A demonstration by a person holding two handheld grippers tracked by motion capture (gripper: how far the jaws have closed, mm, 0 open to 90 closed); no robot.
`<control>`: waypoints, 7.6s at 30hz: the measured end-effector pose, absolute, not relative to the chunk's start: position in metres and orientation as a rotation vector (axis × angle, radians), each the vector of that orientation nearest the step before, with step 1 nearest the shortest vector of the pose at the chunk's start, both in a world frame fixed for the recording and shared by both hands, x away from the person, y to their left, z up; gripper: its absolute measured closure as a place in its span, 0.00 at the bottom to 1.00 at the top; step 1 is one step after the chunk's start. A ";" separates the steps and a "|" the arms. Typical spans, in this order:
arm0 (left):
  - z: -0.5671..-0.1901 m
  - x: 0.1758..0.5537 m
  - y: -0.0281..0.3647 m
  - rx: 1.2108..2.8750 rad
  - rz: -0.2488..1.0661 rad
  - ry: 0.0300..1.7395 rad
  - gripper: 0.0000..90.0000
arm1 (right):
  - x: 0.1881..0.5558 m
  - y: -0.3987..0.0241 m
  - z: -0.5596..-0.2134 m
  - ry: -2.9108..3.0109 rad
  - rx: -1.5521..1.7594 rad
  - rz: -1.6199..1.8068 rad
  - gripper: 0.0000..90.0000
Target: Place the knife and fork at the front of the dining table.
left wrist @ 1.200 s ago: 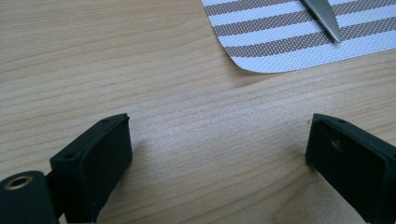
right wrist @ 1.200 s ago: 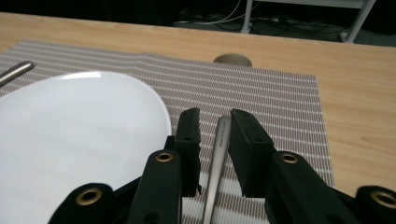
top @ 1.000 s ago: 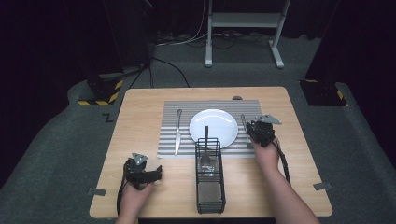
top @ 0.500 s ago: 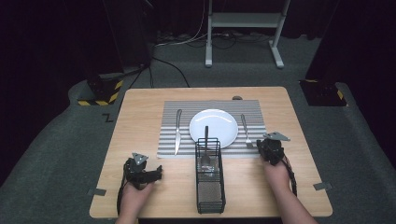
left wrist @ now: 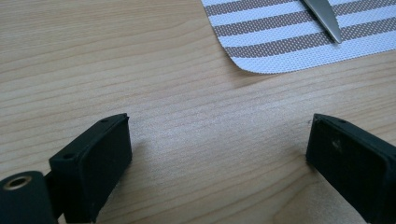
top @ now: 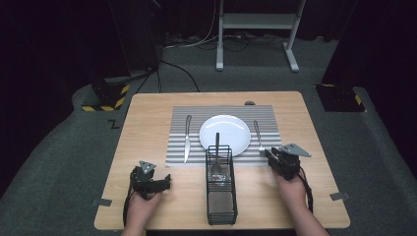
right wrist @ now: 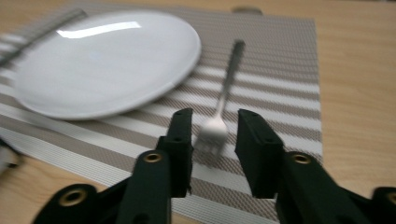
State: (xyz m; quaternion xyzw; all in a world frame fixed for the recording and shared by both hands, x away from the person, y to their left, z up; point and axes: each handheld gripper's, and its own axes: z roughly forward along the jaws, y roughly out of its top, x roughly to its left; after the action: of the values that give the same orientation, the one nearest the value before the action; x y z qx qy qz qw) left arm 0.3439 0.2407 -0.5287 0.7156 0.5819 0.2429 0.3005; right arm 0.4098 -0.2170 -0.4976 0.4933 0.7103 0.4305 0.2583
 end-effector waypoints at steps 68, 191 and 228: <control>-0.529 0.345 0.241 1.910 0.645 1.551 0.04 | 0.383 -0.081 -0.419 2.029 0.828 1.677 0.98; -0.529 0.336 0.235 1.917 0.702 1.489 0.09 | 0.524 -0.239 -0.475 1.717 1.334 1.392 0.96; -0.529 0.335 0.235 1.920 0.697 1.479 0.11 | 0.550 -0.235 -0.490 1.793 1.443 1.269 0.84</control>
State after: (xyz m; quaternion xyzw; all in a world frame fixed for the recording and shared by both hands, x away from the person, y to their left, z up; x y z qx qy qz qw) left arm 0.3354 0.2351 -0.5293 0.7250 0.5584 0.2634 0.3051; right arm 0.5502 -0.2352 -0.4898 0.5311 0.6598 0.4670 0.2539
